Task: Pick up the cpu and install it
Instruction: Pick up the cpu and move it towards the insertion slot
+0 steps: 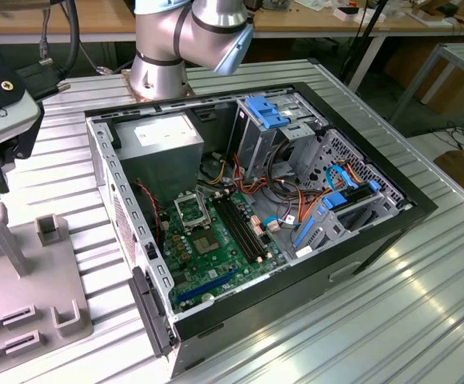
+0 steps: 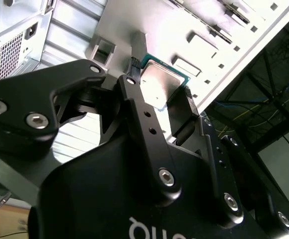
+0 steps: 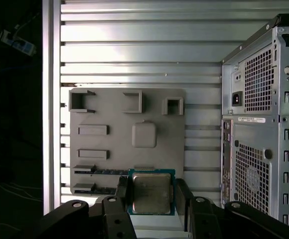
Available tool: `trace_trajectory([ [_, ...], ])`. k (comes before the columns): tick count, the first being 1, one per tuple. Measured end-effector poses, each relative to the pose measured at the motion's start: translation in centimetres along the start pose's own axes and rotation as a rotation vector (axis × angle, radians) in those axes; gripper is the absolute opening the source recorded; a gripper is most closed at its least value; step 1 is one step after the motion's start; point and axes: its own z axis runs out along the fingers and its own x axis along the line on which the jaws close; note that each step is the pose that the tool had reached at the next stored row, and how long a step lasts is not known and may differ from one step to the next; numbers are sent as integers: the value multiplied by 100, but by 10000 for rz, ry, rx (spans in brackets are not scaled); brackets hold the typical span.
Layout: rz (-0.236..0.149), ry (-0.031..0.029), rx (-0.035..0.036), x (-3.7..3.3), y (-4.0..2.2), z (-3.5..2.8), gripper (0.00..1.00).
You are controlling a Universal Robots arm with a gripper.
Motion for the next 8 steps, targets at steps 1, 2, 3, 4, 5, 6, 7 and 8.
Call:
trace_trajectory([
  [1,0,0,-1,-12,0,-1,47],
  [2,1,0,-1,-22,0,-1,47],
  [3,1,0,0,-36,0,-2,47],
  [4,1,0,0,-45,0,-3,47],
  [5,1,0,0,-56,0,-4,47],
  [6,0,0,0,-67,-1,-4,47],
  [7,0,0,0,-76,-1,-5,47],
  [8,1,-1,-1,-86,-1,-5,47],
])
